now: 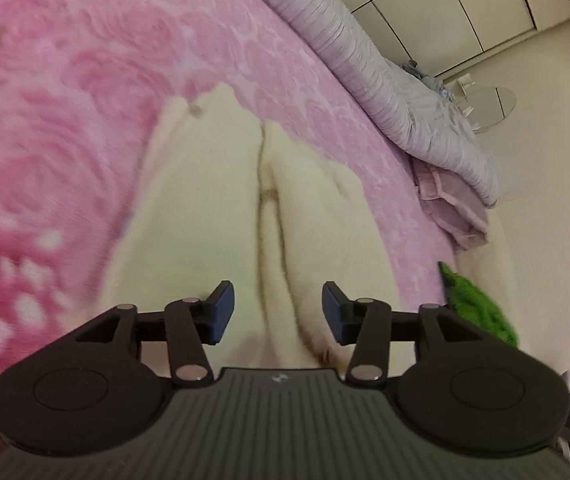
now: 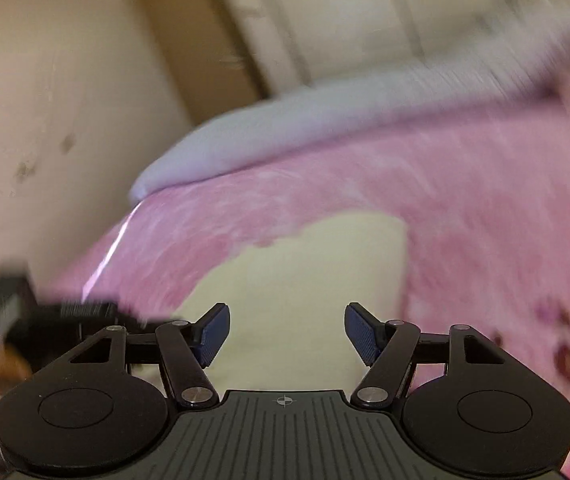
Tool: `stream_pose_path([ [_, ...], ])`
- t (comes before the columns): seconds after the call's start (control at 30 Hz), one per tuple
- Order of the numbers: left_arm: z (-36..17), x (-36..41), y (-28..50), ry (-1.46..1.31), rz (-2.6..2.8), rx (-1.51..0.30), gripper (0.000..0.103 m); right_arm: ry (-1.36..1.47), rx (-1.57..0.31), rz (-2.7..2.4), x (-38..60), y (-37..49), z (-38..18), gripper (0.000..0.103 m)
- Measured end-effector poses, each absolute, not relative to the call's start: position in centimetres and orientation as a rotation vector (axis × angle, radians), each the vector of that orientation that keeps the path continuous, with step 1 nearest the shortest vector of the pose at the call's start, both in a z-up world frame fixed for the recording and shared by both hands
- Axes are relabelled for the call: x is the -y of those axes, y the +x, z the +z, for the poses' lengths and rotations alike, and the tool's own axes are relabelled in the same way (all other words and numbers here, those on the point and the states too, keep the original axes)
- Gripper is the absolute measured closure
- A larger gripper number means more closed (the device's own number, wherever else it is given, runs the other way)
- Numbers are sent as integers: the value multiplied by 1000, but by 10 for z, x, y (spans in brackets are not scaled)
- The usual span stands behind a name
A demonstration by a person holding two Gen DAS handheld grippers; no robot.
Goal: Fold clothes
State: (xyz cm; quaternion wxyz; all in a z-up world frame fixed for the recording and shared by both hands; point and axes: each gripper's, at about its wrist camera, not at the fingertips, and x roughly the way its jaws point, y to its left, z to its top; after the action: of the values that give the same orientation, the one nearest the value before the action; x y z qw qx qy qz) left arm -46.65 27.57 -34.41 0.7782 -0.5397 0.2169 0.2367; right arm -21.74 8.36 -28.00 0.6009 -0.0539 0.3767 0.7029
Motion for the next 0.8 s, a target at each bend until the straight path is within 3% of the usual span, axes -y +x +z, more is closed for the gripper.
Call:
stream_pose_path([
  [0.13, -357, -289, -445, -1200, 505, -494, 59, -258, -1084, 1334, -134, -169, -282, 36],
  [0.37, -374, -322, -412, -1316, 445, -451, 56, -575, -1152, 1168, -234, -163, -324, 38],
  [0.47, -377, -332, -397, -1328, 416, -452, 56, -607, -1212, 1152, -247, -163, -342, 46],
  [0.53, -374, -336, -394, -1307, 388, -457, 75, -611, -1230, 1168, -249, -167, -340, 57],
  [0.57, -370, -339, -396, -1283, 378, -450, 88, -610, -1240, 1185, -249, -169, -337, 71],
  [0.6, -366, -341, -397, -1259, 368, -444, 89, -604, -1252, 1201, -250, -171, -334, 77],
  [0.8, -329, -355, -443, -1123, 423, -361, 91, -621, -1209, 1287, -261, -211, -318, 77],
])
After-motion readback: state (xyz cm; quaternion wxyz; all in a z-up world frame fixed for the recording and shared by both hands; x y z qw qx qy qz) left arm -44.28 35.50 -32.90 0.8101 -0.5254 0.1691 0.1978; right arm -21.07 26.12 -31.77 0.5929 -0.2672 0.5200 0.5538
